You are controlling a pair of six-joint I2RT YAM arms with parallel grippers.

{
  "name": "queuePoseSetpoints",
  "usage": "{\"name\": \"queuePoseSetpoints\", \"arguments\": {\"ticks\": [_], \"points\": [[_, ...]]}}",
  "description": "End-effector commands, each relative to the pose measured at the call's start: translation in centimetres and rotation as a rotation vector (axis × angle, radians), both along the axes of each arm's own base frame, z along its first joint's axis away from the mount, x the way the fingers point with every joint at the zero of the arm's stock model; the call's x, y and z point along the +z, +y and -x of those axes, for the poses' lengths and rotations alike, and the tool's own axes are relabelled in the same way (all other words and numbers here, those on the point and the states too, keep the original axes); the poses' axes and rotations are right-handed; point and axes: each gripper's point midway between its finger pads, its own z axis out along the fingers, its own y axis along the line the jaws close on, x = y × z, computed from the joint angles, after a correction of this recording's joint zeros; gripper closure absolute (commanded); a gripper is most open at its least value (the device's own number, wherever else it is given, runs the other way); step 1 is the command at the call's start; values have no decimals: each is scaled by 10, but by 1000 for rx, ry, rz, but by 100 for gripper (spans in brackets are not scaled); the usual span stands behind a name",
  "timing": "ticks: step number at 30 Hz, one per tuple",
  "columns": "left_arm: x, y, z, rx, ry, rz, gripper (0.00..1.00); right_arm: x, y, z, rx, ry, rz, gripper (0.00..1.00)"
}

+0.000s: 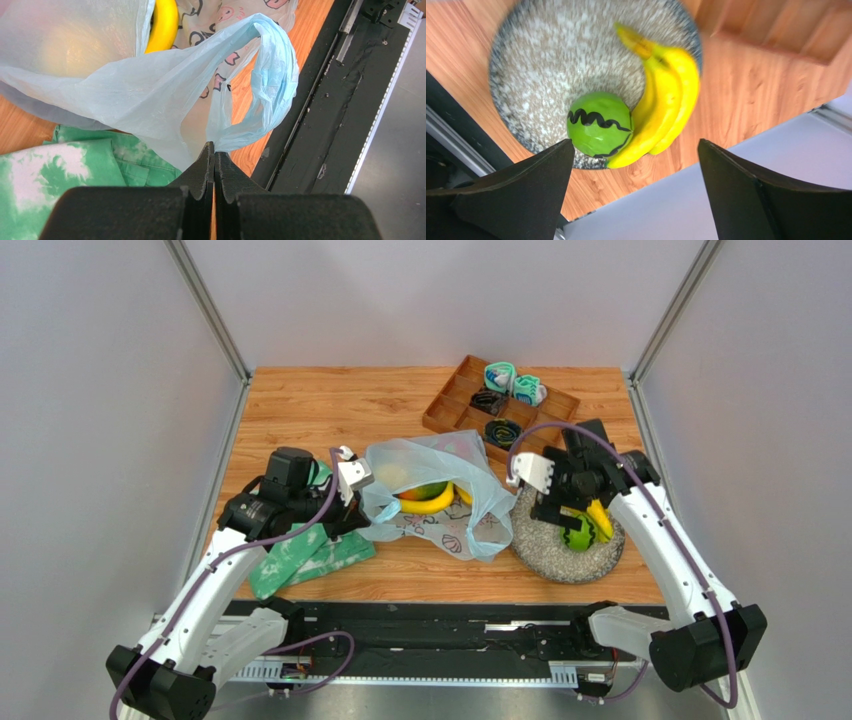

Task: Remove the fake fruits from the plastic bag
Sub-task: Place the fake fruit on the plate, then adjust the plastic bag at the center of the board.

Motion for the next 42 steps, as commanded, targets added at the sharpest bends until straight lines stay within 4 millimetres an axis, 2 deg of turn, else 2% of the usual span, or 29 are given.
{"name": "queuePoseSetpoints", "arguments": {"ticks": [1,3,5,6,7,8,9,11,12,13,14,15,20,21,24,25,26,29,32,36,38,40,41,42], "points": [[6,-2,-3,-1,-17,31,100,63,62,-9,18,-5,-274,0],[7,0,-5,8,-18,31,100,87,100,-17,9,-4,-418,5],[11,1,-5,13,-23,40,100,109,134,-34,32,-31,-506,9],[13,1,-5,13,-24,45,100,111,156,-29,75,-14,-526,13],[13,1,-4,12,-21,47,100,105,169,-34,97,0,-518,15],[15,2,-4,13,-24,47,100,103,190,-29,160,2,-520,18],[15,3,-4,15,-25,48,100,96,198,-30,216,7,-492,25],[17,6,-3,12,-40,39,100,73,212,-32,281,33,-417,33],[19,8,-4,14,-53,31,100,65,219,-31,326,35,-384,41],[18,10,-2,13,-50,19,100,61,220,-36,371,20,-344,44],[21,13,-3,11,-71,8,100,46,222,-40,388,48,-308,47],[20,15,-3,17,-76,-4,100,40,222,-43,402,53,-285,50],[24,25,-1,45,-104,-6,100,1,220,-59,429,114,-177,53],[24,26,-2,50,-104,-7,100,-15,219,-64,419,140,-146,54],[24,27,-2,53,-100,-7,100,-38,207,-88,347,125,-65,55],[24,27,-1,50,-95,-7,100,-40,202,-97,318,106,-46,52],[24,27,-1,43,-99,-8,100,-39,201,-110,288,69,-53,42],[22,27,1,37,-91,-10,100,-38,198,-129,231,15,-47,29],[22,26,2,26,-86,-12,100,-40,198,-135,210,3,-30,24],[26,38,9,37,-111,-68,100,-42,165,-156,86,-53,85,22],[31,40,12,33,-141,-76,100,-41,135,-164,-5,-74,144,21],[37,37,18,17,-146,-48,100,-38,114,-164,-78,-80,162,21],[41,34,20,5,-147,-26,100,-35,100,-157,-106,-71,165,21],[45,27,24,-25,-134,12,100,-32,95,-152,-118,-67,165,21]]}}
